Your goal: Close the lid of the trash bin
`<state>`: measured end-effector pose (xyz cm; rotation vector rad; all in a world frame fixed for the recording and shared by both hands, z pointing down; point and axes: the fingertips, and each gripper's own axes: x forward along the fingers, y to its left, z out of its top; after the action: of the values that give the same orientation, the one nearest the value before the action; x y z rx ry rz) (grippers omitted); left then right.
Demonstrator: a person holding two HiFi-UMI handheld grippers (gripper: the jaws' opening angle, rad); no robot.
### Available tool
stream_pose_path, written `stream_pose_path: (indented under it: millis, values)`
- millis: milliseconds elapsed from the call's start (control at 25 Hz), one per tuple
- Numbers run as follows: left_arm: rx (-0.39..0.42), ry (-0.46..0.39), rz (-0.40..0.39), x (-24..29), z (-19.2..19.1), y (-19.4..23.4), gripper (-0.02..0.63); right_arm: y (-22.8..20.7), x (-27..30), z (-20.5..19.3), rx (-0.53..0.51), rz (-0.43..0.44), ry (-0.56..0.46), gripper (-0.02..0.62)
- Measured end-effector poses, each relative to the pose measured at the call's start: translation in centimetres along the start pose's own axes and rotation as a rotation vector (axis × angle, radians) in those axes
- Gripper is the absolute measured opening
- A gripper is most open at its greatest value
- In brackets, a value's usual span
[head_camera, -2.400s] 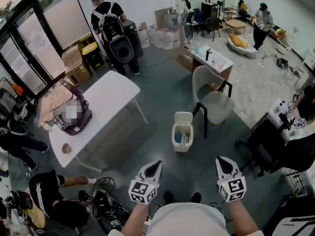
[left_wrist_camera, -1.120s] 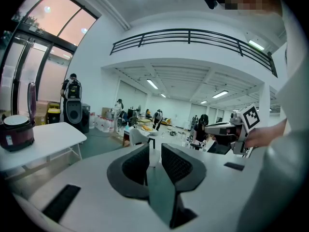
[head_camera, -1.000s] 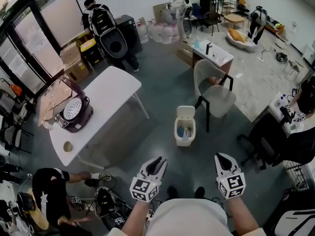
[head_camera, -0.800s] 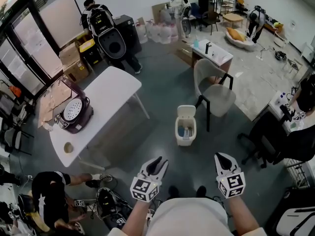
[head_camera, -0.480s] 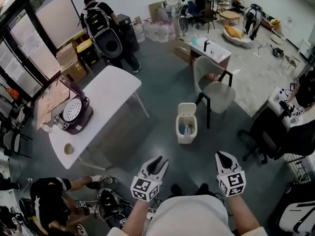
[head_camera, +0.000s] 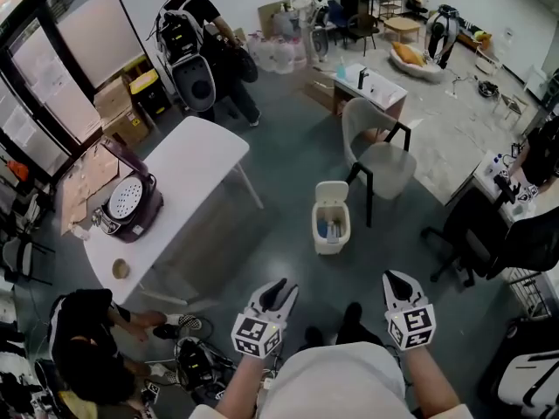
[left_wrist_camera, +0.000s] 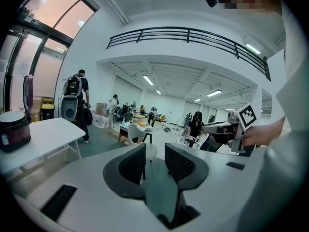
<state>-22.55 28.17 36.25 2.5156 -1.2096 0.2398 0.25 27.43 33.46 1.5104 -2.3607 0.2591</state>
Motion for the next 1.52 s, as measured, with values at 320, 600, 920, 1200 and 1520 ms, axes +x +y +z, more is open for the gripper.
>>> stream_pose_path:
  millis: [320, 600, 920, 1200, 1520]
  values:
    - [-0.007, 0.017, 0.016, 2.7, 0.7, 1.4, 0.138, -2.0, 3.3, 0.2, 0.019, 0.021, 0.015, 0.012]
    - [-0.014, 0.039, 0.040, 7.8, 1.4, 2.7, 0.138, -6.0, 8.0, 0.6, 0.025, 0.057, 0.033, 0.012]
    - [-0.001, 0.072, 0.060, 15.0, 3.1, 3.5, 0.143, -12.2, 13.6, 1.1, 0.044, 0.097, 0.054, 0.012]
    - [0.003, 0.089, 0.097, 19.7, 4.7, 4.1, 0.143, -16.7, 17.2, 1.6, 0.053, 0.136, 0.056, 0.012]
    - [0.010, 0.118, 0.120, 23.7, 5.6, 4.5, 0.141, -19.9, 20.2, 1.4, 0.051, 0.173, 0.073, 0.012]
